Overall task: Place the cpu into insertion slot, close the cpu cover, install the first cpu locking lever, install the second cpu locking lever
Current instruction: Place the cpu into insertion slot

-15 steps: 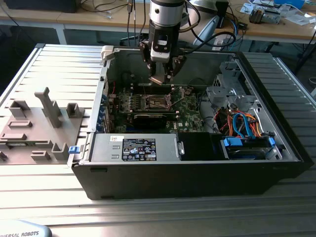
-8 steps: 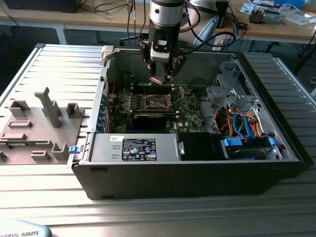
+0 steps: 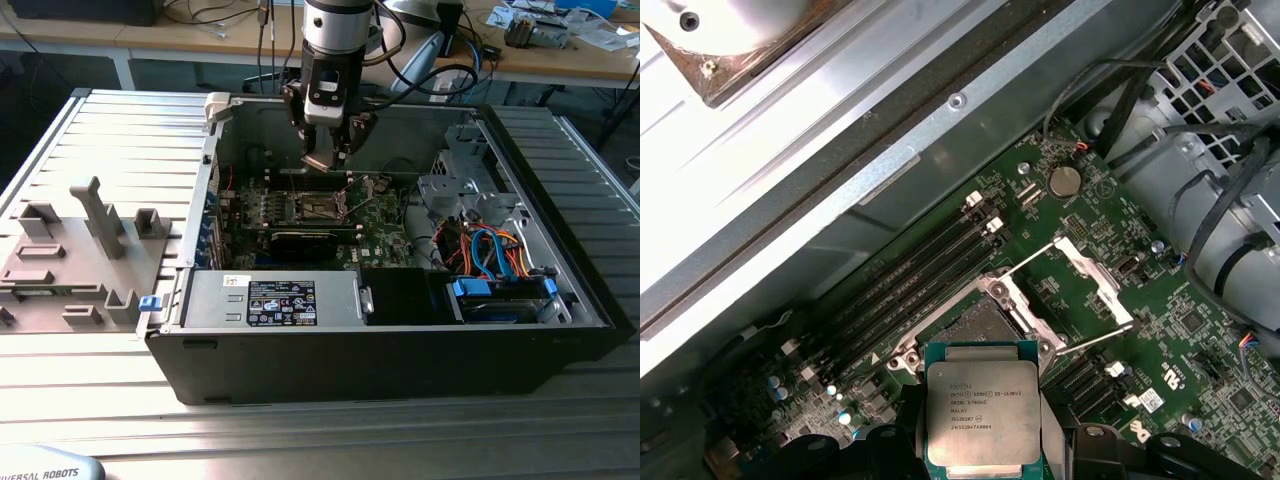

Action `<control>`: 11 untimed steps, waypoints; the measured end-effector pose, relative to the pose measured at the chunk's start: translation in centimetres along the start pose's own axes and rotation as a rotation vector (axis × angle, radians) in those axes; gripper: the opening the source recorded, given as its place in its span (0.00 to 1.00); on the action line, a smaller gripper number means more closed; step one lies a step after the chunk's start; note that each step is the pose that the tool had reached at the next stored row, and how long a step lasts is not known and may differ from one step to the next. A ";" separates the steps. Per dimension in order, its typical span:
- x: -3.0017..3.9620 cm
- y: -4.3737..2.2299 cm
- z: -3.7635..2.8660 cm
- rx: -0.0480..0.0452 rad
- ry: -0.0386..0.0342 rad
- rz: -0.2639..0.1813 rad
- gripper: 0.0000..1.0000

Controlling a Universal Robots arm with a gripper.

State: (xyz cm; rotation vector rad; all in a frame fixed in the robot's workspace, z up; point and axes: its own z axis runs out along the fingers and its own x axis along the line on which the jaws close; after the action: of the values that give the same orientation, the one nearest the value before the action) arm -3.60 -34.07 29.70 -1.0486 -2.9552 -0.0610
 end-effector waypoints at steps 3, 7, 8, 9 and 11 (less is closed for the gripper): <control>0.00 0.00 0.00 -0.0001 0.0000 0.001 0.54; 0.00 0.00 0.00 -0.0001 -0.0001 0.004 0.54; 0.00 0.00 0.00 -0.0001 -0.0002 0.004 0.54; 0.00 0.00 0.00 -0.0001 -0.0002 0.004 0.54; 0.00 0.00 0.00 -0.0001 -0.0002 0.006 0.54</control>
State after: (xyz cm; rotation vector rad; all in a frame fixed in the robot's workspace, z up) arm -3.60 -34.07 29.70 -1.0568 -2.9524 -0.0611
